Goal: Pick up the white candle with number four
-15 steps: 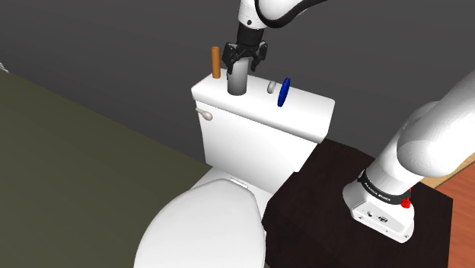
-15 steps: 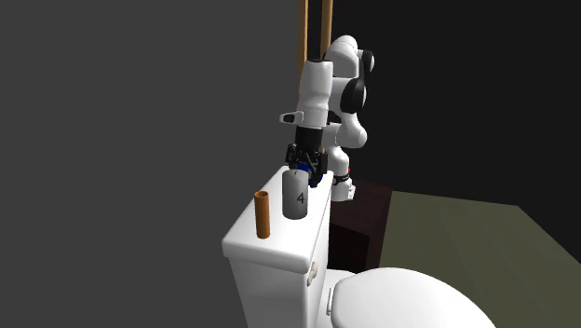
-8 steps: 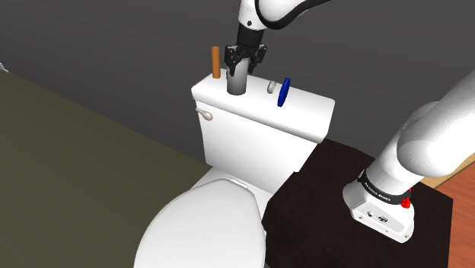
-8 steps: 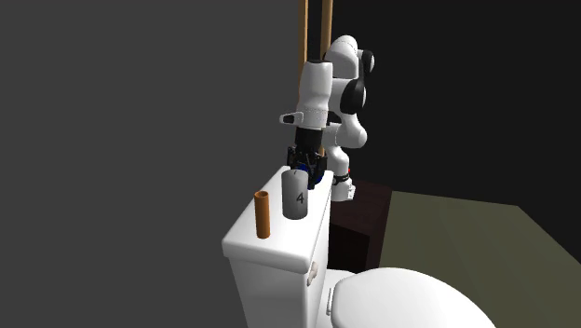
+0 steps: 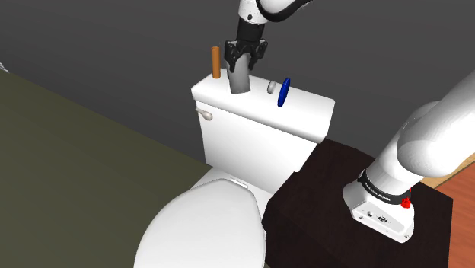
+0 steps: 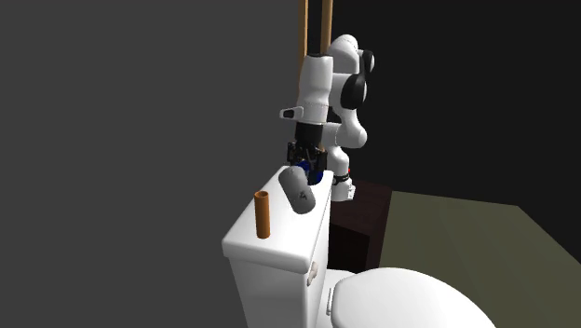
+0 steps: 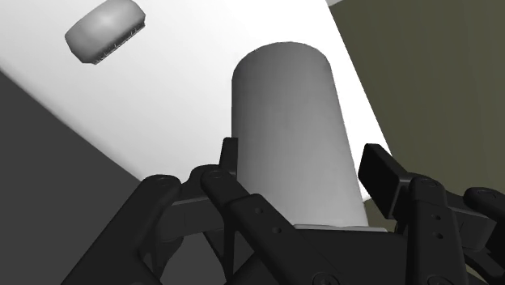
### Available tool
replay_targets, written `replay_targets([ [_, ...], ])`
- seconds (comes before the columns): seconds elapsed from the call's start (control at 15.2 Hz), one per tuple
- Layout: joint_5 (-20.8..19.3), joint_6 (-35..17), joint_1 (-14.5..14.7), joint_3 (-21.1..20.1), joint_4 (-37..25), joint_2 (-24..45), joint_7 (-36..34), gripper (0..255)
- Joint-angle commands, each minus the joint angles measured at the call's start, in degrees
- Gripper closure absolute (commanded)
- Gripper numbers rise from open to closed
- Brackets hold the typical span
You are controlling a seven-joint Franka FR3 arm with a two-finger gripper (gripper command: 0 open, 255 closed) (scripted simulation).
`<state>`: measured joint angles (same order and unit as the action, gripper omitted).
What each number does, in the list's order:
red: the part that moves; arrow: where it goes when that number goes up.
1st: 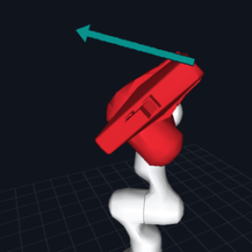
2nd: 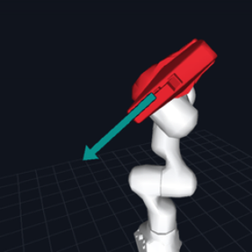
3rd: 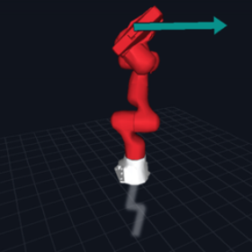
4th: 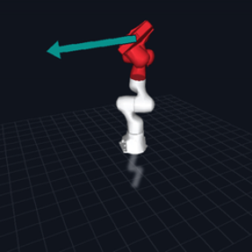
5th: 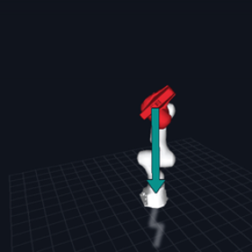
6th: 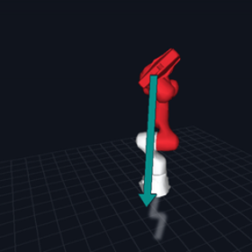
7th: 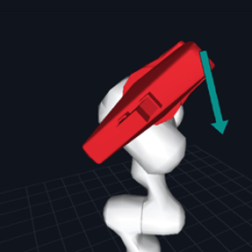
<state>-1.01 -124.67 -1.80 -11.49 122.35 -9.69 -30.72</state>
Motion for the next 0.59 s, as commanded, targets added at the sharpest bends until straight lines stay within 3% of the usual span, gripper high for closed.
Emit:
replay_targets([
  [0.0,0.12,1.59,0.00,0.06,-1.22,-0.40,0.15,255],
  [0.53,0.36,7.73,-0.03,0.22,-6.59,-1.20,0.53,255],
])
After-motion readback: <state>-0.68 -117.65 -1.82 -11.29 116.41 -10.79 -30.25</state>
